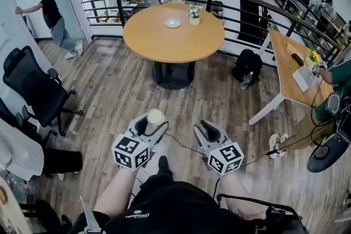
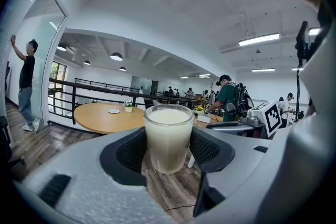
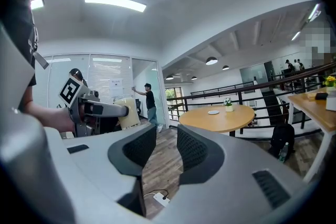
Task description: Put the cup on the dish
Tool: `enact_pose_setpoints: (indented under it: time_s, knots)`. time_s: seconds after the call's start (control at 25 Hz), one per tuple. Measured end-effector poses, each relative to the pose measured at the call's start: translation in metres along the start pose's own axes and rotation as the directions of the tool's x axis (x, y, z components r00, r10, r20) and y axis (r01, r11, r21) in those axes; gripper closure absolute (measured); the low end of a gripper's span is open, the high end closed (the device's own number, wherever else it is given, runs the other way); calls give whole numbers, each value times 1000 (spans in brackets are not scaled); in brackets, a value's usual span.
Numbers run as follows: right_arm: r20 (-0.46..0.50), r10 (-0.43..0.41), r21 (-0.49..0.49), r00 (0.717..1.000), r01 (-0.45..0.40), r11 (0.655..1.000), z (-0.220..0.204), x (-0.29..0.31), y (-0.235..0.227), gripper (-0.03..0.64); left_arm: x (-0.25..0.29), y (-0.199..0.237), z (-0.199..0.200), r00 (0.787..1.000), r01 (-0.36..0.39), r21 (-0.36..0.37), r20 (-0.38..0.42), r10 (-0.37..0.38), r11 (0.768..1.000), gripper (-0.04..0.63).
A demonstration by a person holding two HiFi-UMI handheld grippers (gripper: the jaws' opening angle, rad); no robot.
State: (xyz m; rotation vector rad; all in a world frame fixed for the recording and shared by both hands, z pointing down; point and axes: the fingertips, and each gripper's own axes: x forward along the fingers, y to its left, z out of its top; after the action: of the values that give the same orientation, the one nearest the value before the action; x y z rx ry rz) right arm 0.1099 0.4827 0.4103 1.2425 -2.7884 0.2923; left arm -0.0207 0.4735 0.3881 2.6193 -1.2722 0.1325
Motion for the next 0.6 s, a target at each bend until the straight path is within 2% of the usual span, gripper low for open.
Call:
enact_pose_setpoints:
  time_s: [0.24,0.6]
  knots:
    - [-10,3,-1,1000,-3,1000,21,78,-26,508,41,70,30,1000,4,7,-6,-4,1000,342]
    - [-40,-21,-10,999,21,1000,33,179,-51,509,90,157,43,999,45,6,-27,-45,999,342]
